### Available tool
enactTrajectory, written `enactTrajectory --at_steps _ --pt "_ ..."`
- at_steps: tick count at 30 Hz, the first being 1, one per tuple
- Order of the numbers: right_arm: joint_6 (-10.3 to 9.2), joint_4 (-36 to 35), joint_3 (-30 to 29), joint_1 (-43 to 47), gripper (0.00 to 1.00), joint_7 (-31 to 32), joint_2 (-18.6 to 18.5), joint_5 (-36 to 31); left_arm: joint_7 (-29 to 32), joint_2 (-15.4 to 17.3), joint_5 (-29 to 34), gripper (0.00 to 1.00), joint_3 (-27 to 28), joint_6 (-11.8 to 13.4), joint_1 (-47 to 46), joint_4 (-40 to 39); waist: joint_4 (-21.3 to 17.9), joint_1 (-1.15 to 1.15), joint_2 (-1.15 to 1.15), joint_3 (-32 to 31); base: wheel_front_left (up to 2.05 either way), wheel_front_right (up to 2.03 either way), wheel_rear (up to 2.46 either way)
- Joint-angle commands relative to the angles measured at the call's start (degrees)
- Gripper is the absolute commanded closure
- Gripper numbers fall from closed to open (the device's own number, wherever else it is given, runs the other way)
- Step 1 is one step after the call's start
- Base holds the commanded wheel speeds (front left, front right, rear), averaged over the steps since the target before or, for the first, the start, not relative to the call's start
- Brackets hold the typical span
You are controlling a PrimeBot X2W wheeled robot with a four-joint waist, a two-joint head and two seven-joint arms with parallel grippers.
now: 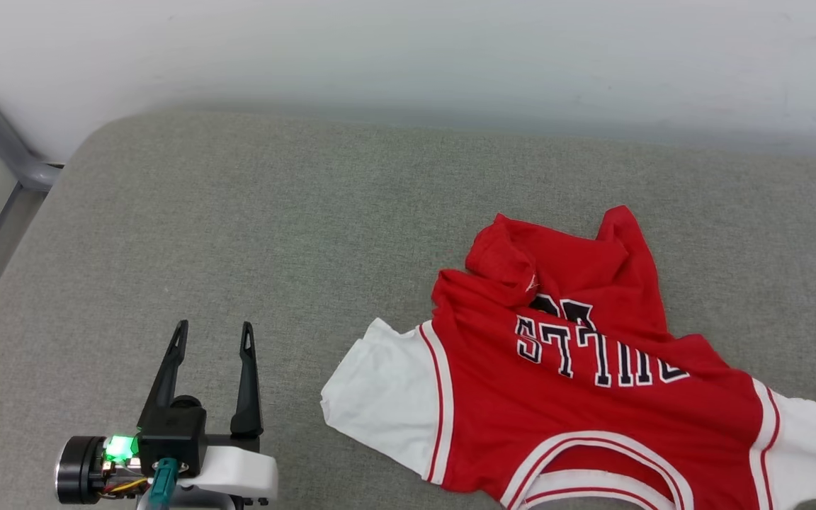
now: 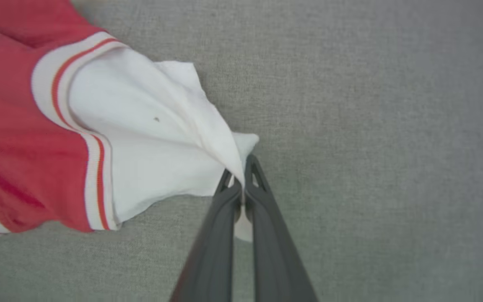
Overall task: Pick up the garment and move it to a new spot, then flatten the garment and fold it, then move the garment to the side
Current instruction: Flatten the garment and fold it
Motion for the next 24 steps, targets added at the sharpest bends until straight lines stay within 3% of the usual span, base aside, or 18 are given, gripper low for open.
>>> enactTrajectory --at_steps 1,5,6,7,11,12,17,20,24 --pt "-0.07 1.83 -0.71 0.89 1.00 -0.58 0.30 -0.82 -0.13 -0.15 0.33 0.00 0.31 -0.26 -0.09 0.19 0.19 0.00 0.00 -0.01 0.00 0.00 0.00" --pt "-0.07 6.02 0.11 1.04 1.00 -2.09 1.76 -1.21 -0.13 -0.37 0.57 0.00 0.78 -0.85 0.03 0.72 0.42 0.00 0.00 -0.42 0.00 0.00 0.00" --pt "-0.07 6.66 0.22 0.55 0.80 -3.04 2.08 -1.03 -0.13 -0.35 0.61 0.00 0.98 -1.02 0.17 0.84 0.37 0.00 0.00 -0.60 0.00 0.00 0.00" --pt "-0.07 7.14 0.15 -0.09 0.00 -4.39 2.16 -1.26 -0.13 -0.29 0.61 0.00 1.17 -1.20 0.35 0.96 0.27 0.00 0.00 -0.78 0.00 0.00 0.00" --pt "-0.06 7.23 0.24 -2.35 0.00 -11.11 2.19 -4.56 -0.13 0.37 0.70 0.00 1.91 -2.15 0.27 1.32 -0.38 0.00 0.00 -1.81 0.00 0.00 0.00" --pt "-0.07 6.02 -0.59 -4.09 0.00 -17.06 3.54 -8.42 -0.13 0.98 0.58 0.00 2.78 -2.77 -0.51 0.84 -0.75 0.00 0.00 -2.79 0.00 0.00 0.00" --pt "-0.06 -0.10 -2.13 -5.67 0.00 -23.49 7.09 -14.02 -0.13 2.41 -0.75 0.00 4.28 -5.08 -1.67 0.30 -1.34 0.00 0.00 -3.88 0.00 0.00 0.00" --pt "-0.06 -5.92 -2.65 -5.27 0.00 -24.64 9.85 -16.44 -0.13 3.73 -1.95 0.00 4.59 -7.87 -2.93 0.35 -1.66 0.00 0.00 -4.23 0.00 0.00 0.00" --pt "-0.06 -13.51 -2.38 -3.40 0.00 -23.18 13.36 -19.16 4.11 6.61 -4.18 0.00 2.69 -13.95 -6.58 2.10 -1.84 0.00 0.00 -4.19 0.00 0.00 0.00"
